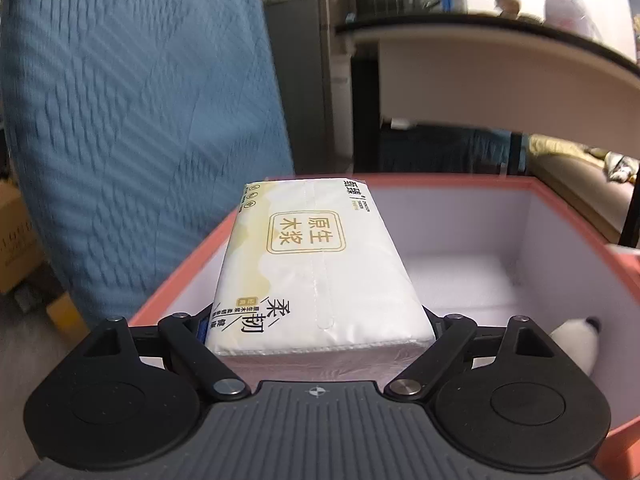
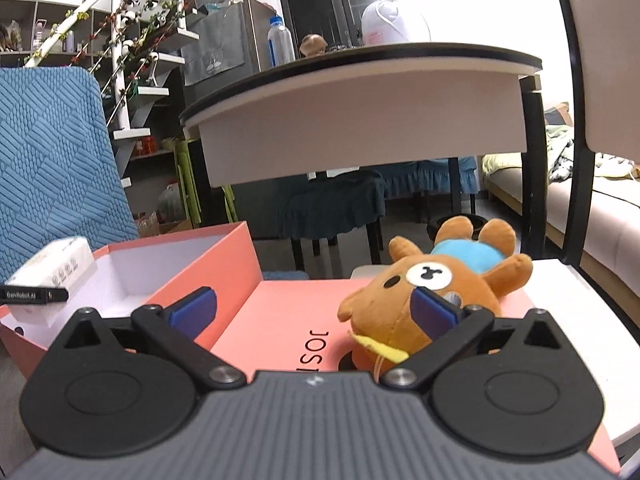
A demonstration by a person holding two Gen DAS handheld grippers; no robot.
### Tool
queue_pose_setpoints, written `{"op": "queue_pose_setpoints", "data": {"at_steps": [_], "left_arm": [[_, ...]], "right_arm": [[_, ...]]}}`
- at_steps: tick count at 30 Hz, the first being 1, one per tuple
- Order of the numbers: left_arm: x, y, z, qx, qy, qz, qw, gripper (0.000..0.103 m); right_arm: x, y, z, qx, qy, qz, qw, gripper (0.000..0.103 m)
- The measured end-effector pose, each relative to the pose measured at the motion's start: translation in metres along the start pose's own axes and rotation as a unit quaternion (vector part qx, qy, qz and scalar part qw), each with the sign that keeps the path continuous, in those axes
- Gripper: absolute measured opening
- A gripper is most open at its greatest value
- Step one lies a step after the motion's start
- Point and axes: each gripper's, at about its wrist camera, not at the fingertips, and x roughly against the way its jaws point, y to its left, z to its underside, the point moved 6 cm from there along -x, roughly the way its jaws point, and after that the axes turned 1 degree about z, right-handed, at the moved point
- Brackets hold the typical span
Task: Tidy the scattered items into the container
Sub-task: 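Lower the tissue pack into the box and open the left gripper, then grasp the brown teddy bear with the right gripper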
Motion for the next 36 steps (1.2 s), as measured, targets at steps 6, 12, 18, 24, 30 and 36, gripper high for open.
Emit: {"op": "queue_pose_setpoints", "data": {"at_steps": [6, 12, 18, 24, 30, 36], "left_arm": [[-0.007, 0.007, 0.007, 0.006, 0.007, -0.001, 1.0, 0.09], [0.006, 0.002, 0.002, -0.005, -0.014, -0.011, 0.9998, 0.093], [0.029, -0.01, -0.005, 0.012, -0.039, 0.006, 0.9991, 0.095], [0.042, -0.03, 0.0, 0.0, -0.044, 0.034, 0.9985, 0.097], [0.052, -0.048, 0.006, -0.013, -0.046, 0.061, 0.997, 0.097], [0.057, -0.054, 0.003, -0.014, -0.056, 0.067, 0.9961, 0.097]], "right_arm": [[0.0, 0.002, 0.003, 0.002, 0.004, 0.0, 1.0, 0.103], [-0.001, 0.005, 0.005, 0.005, 0.007, 0.001, 1.0, 0.103], [-0.001, 0.007, 0.008, 0.007, 0.011, 0.001, 1.0, 0.103], [0.002, 0.007, 0.01, 0.013, 0.009, 0.006, 1.0, 0.103], [0.004, 0.005, 0.01, 0.015, 0.006, 0.016, 1.0, 0.103], [-0.011, -0.005, 0.008, 0.005, 0.005, 0.048, 0.999, 0.103]]}}
